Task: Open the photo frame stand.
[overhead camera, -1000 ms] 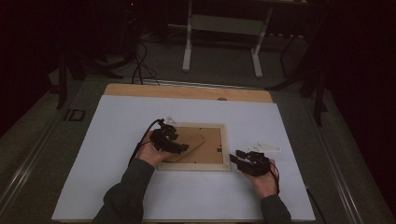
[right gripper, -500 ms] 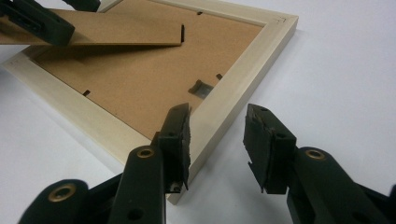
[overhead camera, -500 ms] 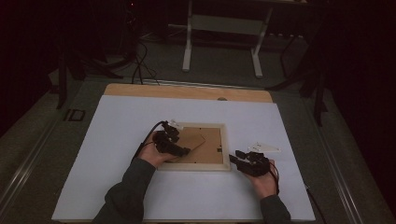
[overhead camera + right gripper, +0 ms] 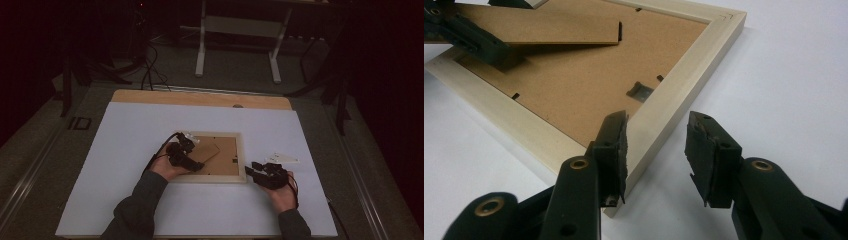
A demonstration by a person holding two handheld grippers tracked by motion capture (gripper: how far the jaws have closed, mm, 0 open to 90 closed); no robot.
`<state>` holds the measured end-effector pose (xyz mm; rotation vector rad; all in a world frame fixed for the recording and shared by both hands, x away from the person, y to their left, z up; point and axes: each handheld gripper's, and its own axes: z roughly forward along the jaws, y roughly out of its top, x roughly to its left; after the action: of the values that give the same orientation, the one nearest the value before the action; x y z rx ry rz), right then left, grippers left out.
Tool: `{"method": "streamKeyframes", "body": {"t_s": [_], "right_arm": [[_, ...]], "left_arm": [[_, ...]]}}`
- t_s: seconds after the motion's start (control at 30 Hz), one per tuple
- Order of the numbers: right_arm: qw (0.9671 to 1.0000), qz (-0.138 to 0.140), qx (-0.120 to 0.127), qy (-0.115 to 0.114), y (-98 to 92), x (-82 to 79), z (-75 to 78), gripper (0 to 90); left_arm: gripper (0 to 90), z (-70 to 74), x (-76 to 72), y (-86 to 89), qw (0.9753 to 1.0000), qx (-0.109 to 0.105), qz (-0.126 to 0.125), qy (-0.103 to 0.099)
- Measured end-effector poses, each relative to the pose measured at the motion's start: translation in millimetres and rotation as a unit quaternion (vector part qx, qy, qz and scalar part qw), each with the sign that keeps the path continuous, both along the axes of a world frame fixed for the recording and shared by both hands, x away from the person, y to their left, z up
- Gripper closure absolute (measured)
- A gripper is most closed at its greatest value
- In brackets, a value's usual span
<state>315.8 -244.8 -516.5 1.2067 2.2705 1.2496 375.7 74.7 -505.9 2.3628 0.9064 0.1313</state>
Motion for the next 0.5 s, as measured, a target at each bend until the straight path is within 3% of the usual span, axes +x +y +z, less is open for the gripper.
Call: {"method": "streamKeyframes", "body": {"t_s": [0.23,0.5], "right_arm": [[1.0,0.002,0.0,0.003,0.6,0.4,-0.9,59.5],[1.0,-0.003,0.002,0.005,-1.0,2.6,-0.5,58.3]], "left_arm": [[34.8,0.2,-2.9,-2.9,0.9998,0.009,-0.013,-0.008],[35.5,0.9,-5.7,-4.9,0.9993,0.022,-0.016,-0.024]]}}
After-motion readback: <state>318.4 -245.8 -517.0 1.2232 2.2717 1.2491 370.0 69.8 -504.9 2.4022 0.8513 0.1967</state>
